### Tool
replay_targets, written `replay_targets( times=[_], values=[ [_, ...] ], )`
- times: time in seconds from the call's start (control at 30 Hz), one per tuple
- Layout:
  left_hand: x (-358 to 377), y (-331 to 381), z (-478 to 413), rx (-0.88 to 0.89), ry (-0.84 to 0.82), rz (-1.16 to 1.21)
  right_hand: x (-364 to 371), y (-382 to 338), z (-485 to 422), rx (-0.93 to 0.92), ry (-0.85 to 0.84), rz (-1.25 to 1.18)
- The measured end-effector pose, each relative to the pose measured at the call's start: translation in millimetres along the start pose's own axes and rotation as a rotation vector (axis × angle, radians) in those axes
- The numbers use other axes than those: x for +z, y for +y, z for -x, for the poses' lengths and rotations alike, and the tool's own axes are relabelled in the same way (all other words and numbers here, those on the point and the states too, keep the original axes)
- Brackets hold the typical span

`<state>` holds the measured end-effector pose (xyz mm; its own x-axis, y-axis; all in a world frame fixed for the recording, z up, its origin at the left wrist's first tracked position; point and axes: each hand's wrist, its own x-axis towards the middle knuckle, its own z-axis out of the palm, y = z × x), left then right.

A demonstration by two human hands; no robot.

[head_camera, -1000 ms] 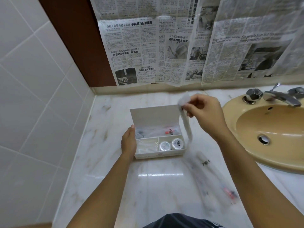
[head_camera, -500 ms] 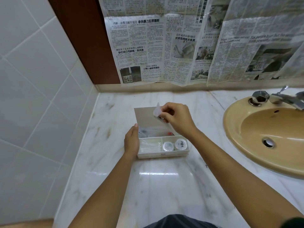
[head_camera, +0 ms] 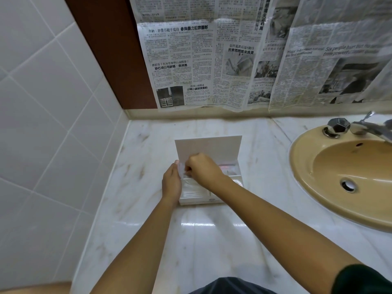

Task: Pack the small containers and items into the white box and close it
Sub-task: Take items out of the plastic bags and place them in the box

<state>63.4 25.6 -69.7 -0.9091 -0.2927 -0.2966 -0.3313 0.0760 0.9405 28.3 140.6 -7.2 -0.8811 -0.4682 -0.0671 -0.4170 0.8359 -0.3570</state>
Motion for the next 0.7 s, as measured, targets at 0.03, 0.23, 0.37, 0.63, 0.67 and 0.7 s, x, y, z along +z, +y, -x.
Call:
replay_targets(
  times=[0.03,0.23,0.37,0.63,0.67,0.7],
  values=[
    [0.3,1.8,0.7,0.006,0.005,0.001,2.1,-0.6,-2.4,0.02,-0.018,0.008],
    [0.9,2.2,0.4,0.024,0.015,0.001,4.7,-5.2,-7.0,0.079,-0.127,0.113],
    [1.7,0.8,-0.5,0.039,0.014,0.012,8.7,-8.9,-11.8,0.128,-0.143,0.103],
    [2.0,1.2,-0.1,0.047,0.006,0.008,13.4,-8.6,-13.2,0.161,-0.096,0.048],
    [2.0,1.3,-0.1,0.048,0.008,0.011,15.4,-6.4,-13.0,0.173,-0.097,0.021],
    [1.8,0.7,-0.4,0.048,0.012,0.012,17.2,-3.2,-12.5,0.181,-0.094,-0.013]
  ],
)
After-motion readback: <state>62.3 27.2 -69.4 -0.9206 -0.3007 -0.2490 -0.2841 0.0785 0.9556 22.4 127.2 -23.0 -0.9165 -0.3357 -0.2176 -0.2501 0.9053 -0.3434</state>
